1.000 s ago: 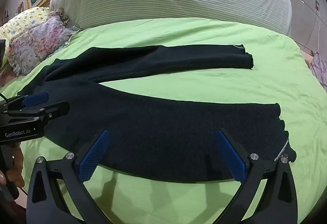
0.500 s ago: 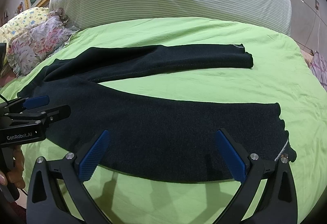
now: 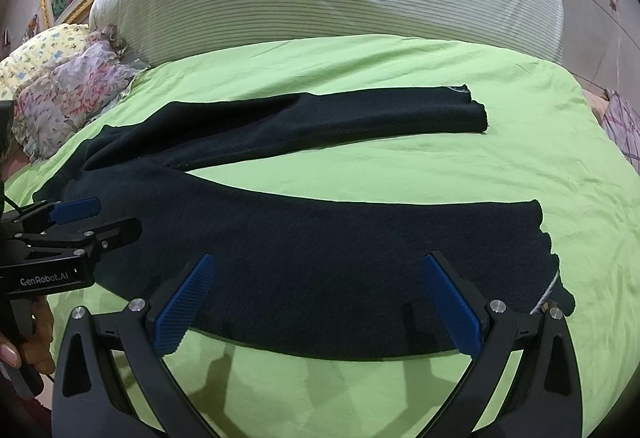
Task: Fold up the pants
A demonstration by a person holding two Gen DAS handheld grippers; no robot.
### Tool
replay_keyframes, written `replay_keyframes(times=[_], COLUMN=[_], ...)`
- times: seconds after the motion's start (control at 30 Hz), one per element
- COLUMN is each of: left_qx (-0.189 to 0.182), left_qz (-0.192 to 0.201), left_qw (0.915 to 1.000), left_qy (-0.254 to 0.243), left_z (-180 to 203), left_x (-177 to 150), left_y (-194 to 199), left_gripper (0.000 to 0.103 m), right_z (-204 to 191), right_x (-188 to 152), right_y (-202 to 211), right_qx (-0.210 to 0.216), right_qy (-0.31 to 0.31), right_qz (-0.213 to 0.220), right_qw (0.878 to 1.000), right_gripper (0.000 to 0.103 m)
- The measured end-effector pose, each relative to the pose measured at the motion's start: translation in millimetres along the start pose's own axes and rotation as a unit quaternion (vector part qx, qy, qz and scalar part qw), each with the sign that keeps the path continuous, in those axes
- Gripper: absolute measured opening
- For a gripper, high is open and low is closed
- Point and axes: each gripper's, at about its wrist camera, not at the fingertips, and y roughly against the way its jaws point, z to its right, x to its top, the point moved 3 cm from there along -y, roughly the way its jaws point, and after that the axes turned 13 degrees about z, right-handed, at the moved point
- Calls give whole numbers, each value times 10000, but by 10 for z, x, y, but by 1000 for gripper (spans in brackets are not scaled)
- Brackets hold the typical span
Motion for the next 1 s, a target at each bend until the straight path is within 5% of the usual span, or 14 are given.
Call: replay_keyframes(times=[0.6,1.0], left_qx=[-18,-121], left_qz=[-63,-22], left_qw=[10000,9995], left_qy=[-30,-285], left_z=[20,-46], left_x=[47,688], left_y=[-69,-417], left_gripper=[84,84], right_z=[51,565], right_x=[68,656], right_y=[-55,-377], right_qx=[6,29], right_qy=[-116,-699], right_qz=[-43,-85], right_qw=[9999,9975], right_gripper=[102,102])
